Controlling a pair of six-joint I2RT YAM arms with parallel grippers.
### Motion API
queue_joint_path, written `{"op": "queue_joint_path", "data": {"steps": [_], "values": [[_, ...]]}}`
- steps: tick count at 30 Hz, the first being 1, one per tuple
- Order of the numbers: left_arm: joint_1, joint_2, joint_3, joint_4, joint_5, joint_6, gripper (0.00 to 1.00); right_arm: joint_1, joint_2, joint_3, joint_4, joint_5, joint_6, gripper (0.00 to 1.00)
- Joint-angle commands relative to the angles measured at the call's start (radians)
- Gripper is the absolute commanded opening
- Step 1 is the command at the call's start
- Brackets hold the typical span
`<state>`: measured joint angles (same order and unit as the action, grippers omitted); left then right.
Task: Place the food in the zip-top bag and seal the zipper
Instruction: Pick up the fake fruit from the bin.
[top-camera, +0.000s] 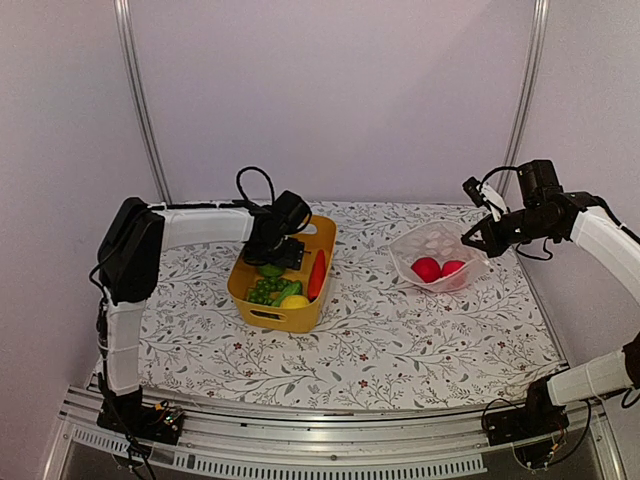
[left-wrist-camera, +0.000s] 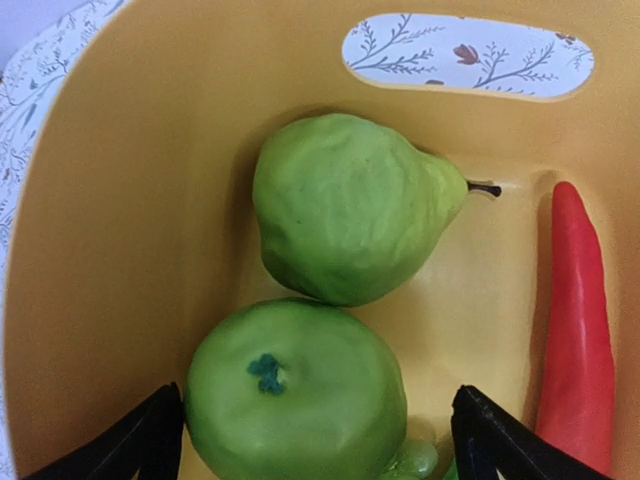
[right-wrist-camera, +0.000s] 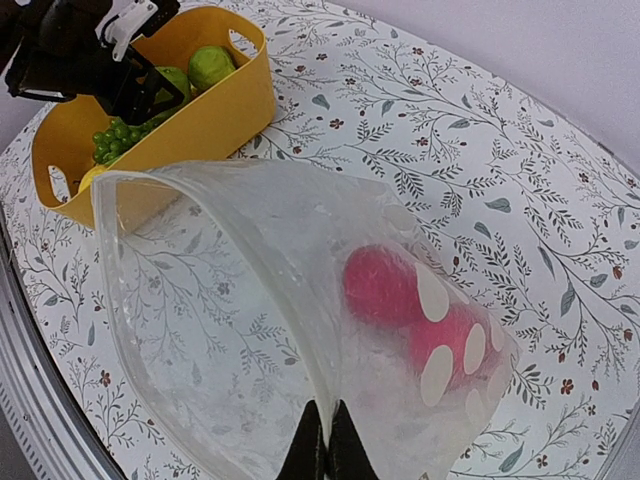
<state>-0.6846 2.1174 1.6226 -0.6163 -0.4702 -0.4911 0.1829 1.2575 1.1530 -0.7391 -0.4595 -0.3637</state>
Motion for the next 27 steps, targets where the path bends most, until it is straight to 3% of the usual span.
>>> {"op": "queue_joint_path", "data": {"steps": [1, 6, 11, 16, 27], "values": [[0.015, 0.066, 0.047, -0.030, -0.026, 0.000, 0.93, 0.005, -0.020, 0.013, 0.002, -0.021, -0.007, 0.01], [0.016, 0.112, 0.085, -0.049, -0.031, -0.001, 0.93, 0.005, -0.015, 0.018, 0.000, -0.028, -0.005, 0.01], [0.015, 0.109, 0.080, -0.046, -0.020, 0.005, 0.82, 0.004, -0.020, 0.016, -0.003, -0.024, -0.004, 0.01], [0.007, 0.037, 0.056, -0.036, -0.029, 0.010, 0.73, 0.006, -0.023, 0.020, -0.008, -0.017, -0.007, 0.01], [-0.047, -0.178, 0.023, -0.021, -0.035, 0.037, 0.67, 0.008, -0.011, 0.070, -0.056, -0.015, -0.015, 0.01]]}}
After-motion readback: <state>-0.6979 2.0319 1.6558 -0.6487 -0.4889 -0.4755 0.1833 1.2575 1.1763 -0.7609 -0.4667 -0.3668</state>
